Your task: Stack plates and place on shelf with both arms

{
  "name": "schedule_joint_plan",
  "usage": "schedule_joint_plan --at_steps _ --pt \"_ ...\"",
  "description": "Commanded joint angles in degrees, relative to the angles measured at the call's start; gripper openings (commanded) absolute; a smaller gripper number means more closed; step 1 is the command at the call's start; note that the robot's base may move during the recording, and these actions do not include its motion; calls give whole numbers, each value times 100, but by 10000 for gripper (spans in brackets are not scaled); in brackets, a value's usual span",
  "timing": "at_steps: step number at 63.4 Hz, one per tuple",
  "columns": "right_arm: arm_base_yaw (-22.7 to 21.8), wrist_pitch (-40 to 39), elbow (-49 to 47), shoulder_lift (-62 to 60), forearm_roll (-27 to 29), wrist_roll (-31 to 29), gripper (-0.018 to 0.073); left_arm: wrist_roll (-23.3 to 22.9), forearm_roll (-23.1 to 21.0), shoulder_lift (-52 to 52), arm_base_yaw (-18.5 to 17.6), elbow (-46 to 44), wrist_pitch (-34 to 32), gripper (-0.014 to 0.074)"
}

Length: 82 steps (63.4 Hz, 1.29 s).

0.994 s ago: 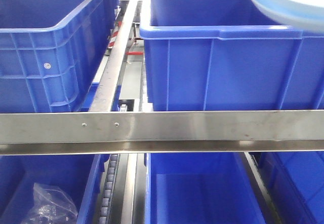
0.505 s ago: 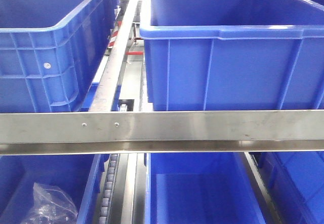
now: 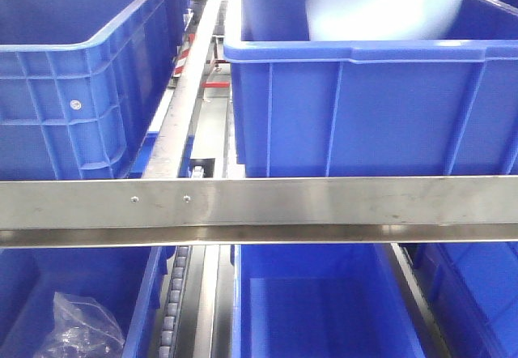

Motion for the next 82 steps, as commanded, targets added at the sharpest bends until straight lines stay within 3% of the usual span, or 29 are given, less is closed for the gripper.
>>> schedule_joint_plan --at_steps 1,16,21,26,33,36,52,82 --pt "-28 -450 -257 -347 -43 -4 515 -27 -20 -33 -24 -144 -413 86" --pt "-28 47 276 -1302 -43 -4 508 -27 -20 -33 -24 -144 -413 86" --pt "-28 22 834 -1829 -43 -4 456 -27 -20 -33 -24 -144 -413 86" --pt "-28 -142 1540 -2501 -43 -4 321 -27 -20 -33 -24 -144 -413 86" --pt "-35 -371 2591 -3585 -43 -4 9 -27 -20 -33 -24 -144 -413 86" --pt "-39 -521 3111 -4097 -43 -9 45 -27 -20 -33 -24 -144 -413 86" --pt "-46 -827 4829 -5670 -43 -9 21 -27 -20 -33 -24 -144 -413 86" --pt "-46 -892 5031 -5771 -43 -9 21 -27 -20 -33 -24 -144 -413 86"
